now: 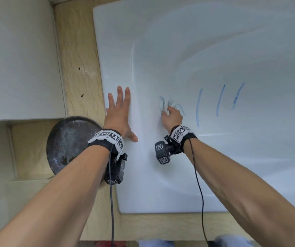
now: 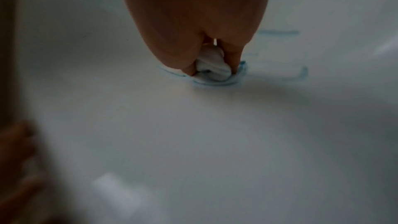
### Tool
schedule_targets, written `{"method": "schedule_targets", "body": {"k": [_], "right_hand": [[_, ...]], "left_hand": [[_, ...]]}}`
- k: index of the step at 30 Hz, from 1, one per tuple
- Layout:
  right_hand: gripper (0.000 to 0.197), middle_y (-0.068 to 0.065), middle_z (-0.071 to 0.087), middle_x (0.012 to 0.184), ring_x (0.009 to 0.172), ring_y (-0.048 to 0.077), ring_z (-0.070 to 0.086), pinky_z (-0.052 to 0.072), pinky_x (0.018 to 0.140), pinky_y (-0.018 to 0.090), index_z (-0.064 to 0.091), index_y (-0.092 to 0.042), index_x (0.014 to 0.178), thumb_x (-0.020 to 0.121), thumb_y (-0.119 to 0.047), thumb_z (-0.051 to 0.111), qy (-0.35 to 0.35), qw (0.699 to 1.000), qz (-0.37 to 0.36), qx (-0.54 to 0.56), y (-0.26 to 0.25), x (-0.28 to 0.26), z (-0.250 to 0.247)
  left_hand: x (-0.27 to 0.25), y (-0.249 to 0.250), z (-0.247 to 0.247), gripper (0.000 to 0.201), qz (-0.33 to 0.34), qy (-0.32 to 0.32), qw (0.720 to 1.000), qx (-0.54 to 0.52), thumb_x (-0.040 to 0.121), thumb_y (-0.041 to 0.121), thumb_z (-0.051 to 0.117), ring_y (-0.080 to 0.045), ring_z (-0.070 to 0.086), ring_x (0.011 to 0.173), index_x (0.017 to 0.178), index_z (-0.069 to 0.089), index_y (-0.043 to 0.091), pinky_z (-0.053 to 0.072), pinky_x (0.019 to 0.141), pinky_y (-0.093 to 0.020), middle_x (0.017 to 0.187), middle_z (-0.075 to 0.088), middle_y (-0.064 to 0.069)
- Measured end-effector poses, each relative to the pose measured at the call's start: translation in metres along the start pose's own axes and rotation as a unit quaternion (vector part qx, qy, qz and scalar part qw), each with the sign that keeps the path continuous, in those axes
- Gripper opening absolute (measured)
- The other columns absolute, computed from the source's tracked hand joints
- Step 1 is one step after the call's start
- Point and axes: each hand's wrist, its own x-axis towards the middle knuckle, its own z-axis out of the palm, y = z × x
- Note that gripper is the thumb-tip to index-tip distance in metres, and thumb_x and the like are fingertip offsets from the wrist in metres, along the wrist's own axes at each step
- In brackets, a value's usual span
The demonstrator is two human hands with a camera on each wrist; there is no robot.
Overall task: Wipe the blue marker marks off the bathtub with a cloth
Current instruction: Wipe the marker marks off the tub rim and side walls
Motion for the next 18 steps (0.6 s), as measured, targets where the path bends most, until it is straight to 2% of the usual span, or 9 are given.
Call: {"method": "schedule_targets", "body": {"k": [2,5,7,9,10,12,13,15,18], "right_hand": [[0.040,0.009,0.066,0.130,0.114,0.029,0.064,0.048,0.095,0.027,0.060,-0.023,0.138,0.099,-0.028,0.054,0.006,1.000,0.001,0.011,0.000,-0.032,0.008],[0.041,0.007,0.065,0.132,0.118,0.026,0.062,0.045,0.095,0.022,0.058,-0.023,0.139,0.098,-0.026,0.056,0.002,1.000,-0.021,0.018,0.004,-0.070,0.011],[0.039,0.008,0.067,0.128,0.113,0.028,0.064,0.049,0.095,0.027,0.061,-0.024,0.137,0.098,-0.027,0.056,0.000,1.000,0.004,0.006,0.009,-0.058,0.012],[0.035,0.011,0.066,0.129,0.113,0.032,0.064,0.050,0.100,0.036,0.066,-0.022,0.130,0.100,-0.034,0.052,-0.011,0.997,0.071,-0.032,0.012,-0.026,0.002],[0.032,0.011,0.066,0.128,0.114,0.032,0.063,0.048,0.100,0.036,0.069,-0.023,0.123,0.101,-0.036,0.049,-0.028,0.994,0.092,-0.045,0.015,-0.010,-0.008],[0.022,0.012,0.063,0.116,0.113,0.030,0.062,0.043,0.089,0.025,0.066,-0.029,0.106,0.103,-0.034,0.045,-0.057,0.991,0.111,-0.047,0.016,0.007,-0.023],[0.020,0.012,0.061,0.118,0.118,0.029,0.059,0.037,0.085,0.022,0.063,-0.026,0.110,0.102,-0.030,0.045,-0.057,0.990,0.122,-0.046,0.018,0.011,-0.026],[0.037,0.012,0.058,0.135,0.128,0.029,0.053,0.037,0.087,0.023,0.056,-0.014,0.135,0.100,-0.022,0.046,-0.056,0.988,0.131,-0.053,0.014,0.003,-0.022],[0.041,0.011,0.062,0.135,0.121,0.029,0.059,0.042,0.085,0.023,0.057,-0.015,0.139,0.100,-0.020,0.050,-0.017,0.995,0.095,-0.012,0.004,-0.041,-0.007]], "left_hand": [[0.000,0.001,0.000,0.176,0.001,0.000,1.000,0.006,0.033,0.040,0.101,-0.034,-0.026,0.146,0.150,-0.031,0.031,0.017,0.117,-0.061,0.156,-0.039,0.007],[0.000,0.002,0.000,0.178,-0.001,-0.002,1.000,0.010,0.032,0.041,0.100,-0.035,-0.026,0.146,0.150,-0.032,0.030,0.020,0.117,-0.062,0.156,-0.039,0.006],[0.001,0.001,-0.001,0.178,-0.004,-0.003,1.000,0.014,0.032,0.041,0.100,-0.036,-0.026,0.146,0.149,-0.033,0.031,0.021,0.116,-0.062,0.155,-0.040,0.007],[0.001,0.001,0.000,0.177,-0.003,-0.006,1.000,0.015,0.033,0.041,0.100,-0.036,-0.026,0.146,0.149,-0.033,0.031,0.018,0.116,-0.063,0.155,-0.040,0.007],[0.002,0.001,0.000,0.177,0.000,-0.006,1.000,0.014,0.032,0.041,0.100,-0.036,-0.026,0.146,0.150,-0.032,0.030,0.016,0.116,-0.063,0.155,-0.040,0.007],[0.002,0.001,0.001,0.177,0.003,-0.004,1.000,0.010,0.032,0.040,0.101,-0.037,-0.025,0.146,0.151,-0.030,0.030,0.013,0.116,-0.064,0.156,-0.039,0.006],[0.001,0.001,0.001,0.177,0.002,-0.005,1.000,0.008,0.032,0.039,0.101,-0.037,-0.026,0.146,0.151,-0.029,0.029,0.012,0.116,-0.064,0.156,-0.038,0.006],[0.001,0.001,0.000,0.177,-0.001,-0.007,1.000,0.004,0.031,0.038,0.101,-0.037,-0.026,0.146,0.151,-0.029,0.029,0.011,0.115,-0.065,0.156,-0.038,0.006],[0.002,0.003,0.000,0.177,-0.002,-0.013,1.000,0.006,0.032,0.038,0.101,-0.038,-0.027,0.145,0.150,-0.031,0.029,0.011,0.115,-0.066,0.156,-0.039,0.005]]}}
